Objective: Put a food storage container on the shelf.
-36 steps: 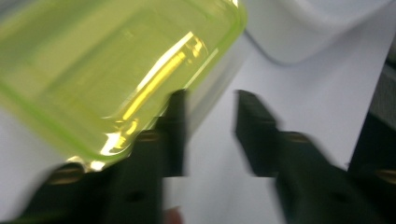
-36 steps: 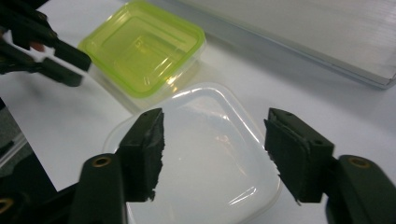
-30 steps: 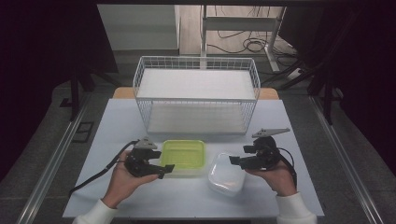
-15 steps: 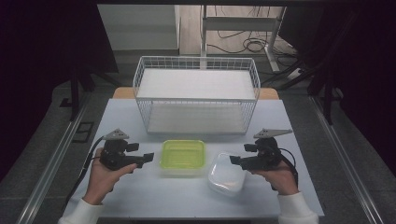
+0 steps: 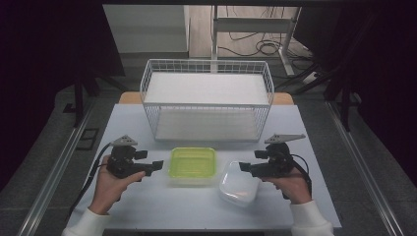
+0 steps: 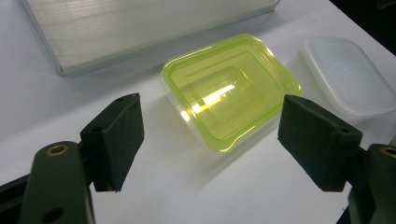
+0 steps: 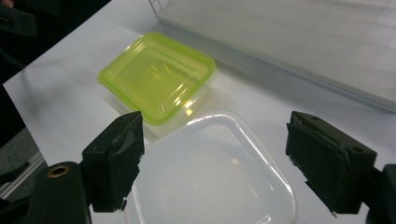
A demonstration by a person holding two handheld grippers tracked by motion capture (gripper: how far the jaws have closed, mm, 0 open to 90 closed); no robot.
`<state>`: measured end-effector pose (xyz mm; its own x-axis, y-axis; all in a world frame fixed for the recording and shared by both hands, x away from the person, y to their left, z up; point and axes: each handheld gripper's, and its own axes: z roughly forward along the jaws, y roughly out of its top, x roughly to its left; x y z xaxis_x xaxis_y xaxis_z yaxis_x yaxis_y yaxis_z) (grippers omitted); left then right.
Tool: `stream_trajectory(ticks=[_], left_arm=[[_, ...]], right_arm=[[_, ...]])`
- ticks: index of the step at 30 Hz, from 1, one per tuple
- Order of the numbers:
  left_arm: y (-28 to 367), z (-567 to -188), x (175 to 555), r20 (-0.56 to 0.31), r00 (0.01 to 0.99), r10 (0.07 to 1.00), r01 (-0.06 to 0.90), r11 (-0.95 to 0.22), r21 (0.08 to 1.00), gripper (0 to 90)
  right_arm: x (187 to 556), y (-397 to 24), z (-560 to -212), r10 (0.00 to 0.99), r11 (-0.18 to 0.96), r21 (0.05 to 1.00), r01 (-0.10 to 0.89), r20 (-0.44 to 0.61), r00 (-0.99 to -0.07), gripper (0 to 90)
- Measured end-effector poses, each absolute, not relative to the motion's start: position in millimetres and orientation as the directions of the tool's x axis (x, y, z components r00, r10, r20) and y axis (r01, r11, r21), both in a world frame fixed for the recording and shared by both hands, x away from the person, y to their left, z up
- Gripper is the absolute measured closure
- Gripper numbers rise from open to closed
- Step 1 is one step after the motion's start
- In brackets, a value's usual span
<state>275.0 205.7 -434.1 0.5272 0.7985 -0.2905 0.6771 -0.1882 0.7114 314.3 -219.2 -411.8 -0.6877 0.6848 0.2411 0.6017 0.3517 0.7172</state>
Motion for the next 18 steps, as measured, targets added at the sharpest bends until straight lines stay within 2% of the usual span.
stream_trajectory(ticks=[3,10,18], left_arm=[[205,-433,282,-0.305,0.517,0.8,0.691,-0.18,0.7,21.6],[211,-438,306,-0.436,0.453,0.778,0.781,-0.11,0.615,21.0],[211,-452,324,-0.49,0.39,0.78,0.84,-0.082,0.537,21.5]], right_arm=[[321,-210,-408,0.682,0.341,0.71,0.616,0.264,-0.682,19.8],[337,-166,-403,0.683,0.371,0.659,0.654,0.283,-0.673,23.7],[354,-129,-416,0.702,0.41,0.569,0.713,0.303,-0.645,26.9]])
